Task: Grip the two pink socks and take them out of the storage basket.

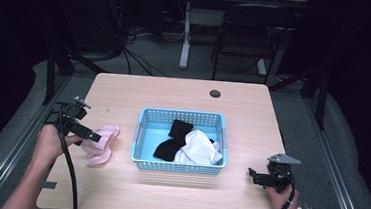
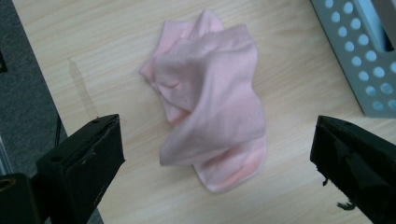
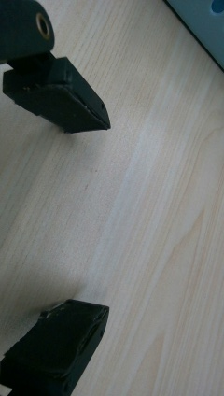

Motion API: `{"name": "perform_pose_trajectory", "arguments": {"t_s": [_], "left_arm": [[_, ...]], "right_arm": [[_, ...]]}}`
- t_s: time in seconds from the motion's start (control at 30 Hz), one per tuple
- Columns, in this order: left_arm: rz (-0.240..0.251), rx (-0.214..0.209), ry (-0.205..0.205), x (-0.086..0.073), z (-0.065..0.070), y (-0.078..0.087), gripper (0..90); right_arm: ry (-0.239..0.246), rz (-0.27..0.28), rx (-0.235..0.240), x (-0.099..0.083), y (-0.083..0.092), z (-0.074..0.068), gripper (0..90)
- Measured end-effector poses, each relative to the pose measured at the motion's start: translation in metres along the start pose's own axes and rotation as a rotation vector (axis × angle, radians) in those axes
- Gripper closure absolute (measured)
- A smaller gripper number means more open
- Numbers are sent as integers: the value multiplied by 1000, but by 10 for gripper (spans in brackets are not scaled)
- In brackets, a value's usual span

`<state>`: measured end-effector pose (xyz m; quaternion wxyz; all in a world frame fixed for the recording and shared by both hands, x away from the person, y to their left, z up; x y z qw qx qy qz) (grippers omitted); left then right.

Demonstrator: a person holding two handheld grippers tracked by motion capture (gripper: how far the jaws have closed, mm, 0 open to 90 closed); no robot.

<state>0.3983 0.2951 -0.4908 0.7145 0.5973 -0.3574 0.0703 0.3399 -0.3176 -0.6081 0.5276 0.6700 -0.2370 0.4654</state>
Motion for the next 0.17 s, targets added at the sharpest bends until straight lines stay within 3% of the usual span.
{"name": "perform_pose_trajectory", "arguments": {"t_s": [0.17], "left_arm": [[8, 5, 14, -13, 0, 3, 13]], "right_arm": [[0, 0, -1, 0, 0, 0, 90]]}}
Point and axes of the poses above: each handheld gripper's, and its own axes: y roughly backward along the jaws, x roughly out of its top, z roughly to its right, the point moved 3 cm from there along -y, roughly forward along the jaws, and after that the axes turned 15 degrees about z, right-handed, at the moved point
